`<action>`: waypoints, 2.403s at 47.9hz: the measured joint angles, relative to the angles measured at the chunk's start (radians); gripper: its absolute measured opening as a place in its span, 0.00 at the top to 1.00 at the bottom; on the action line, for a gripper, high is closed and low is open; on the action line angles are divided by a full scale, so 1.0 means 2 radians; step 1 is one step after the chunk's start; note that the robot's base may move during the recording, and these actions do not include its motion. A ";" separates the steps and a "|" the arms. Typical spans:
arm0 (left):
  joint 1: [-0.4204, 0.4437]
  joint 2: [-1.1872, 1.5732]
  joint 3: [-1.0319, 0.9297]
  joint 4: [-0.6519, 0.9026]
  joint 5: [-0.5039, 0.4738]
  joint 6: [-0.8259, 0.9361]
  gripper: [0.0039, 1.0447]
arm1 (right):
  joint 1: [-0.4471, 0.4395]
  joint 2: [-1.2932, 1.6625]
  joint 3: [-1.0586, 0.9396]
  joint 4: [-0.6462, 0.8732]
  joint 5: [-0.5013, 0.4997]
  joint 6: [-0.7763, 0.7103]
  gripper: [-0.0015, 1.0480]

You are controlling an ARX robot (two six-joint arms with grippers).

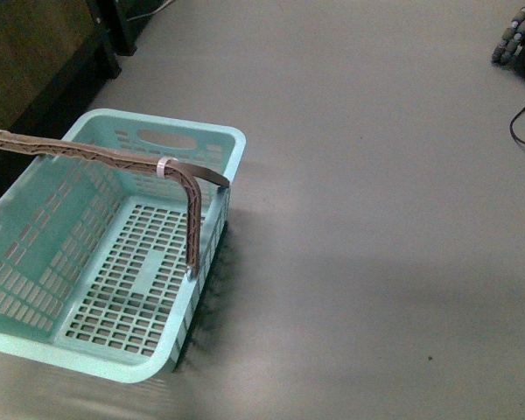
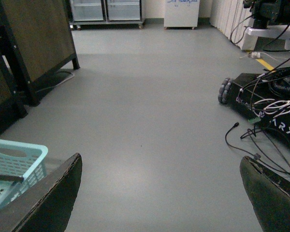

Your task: Pick lemon and mango into basket

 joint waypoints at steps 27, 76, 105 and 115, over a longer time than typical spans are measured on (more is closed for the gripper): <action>0.021 0.459 0.099 0.378 0.080 -0.235 0.06 | 0.000 0.000 0.000 0.000 0.000 0.000 0.08; -0.023 0.813 0.372 0.406 0.049 -0.277 0.60 | 0.000 0.000 0.000 0.000 0.000 0.000 0.08; -0.032 0.474 0.237 0.289 0.029 -0.362 0.95 | 0.000 0.000 0.000 0.000 0.000 0.000 0.08; -0.044 0.323 0.245 0.201 0.023 -0.397 0.95 | 0.000 0.000 0.000 0.000 0.000 0.000 0.08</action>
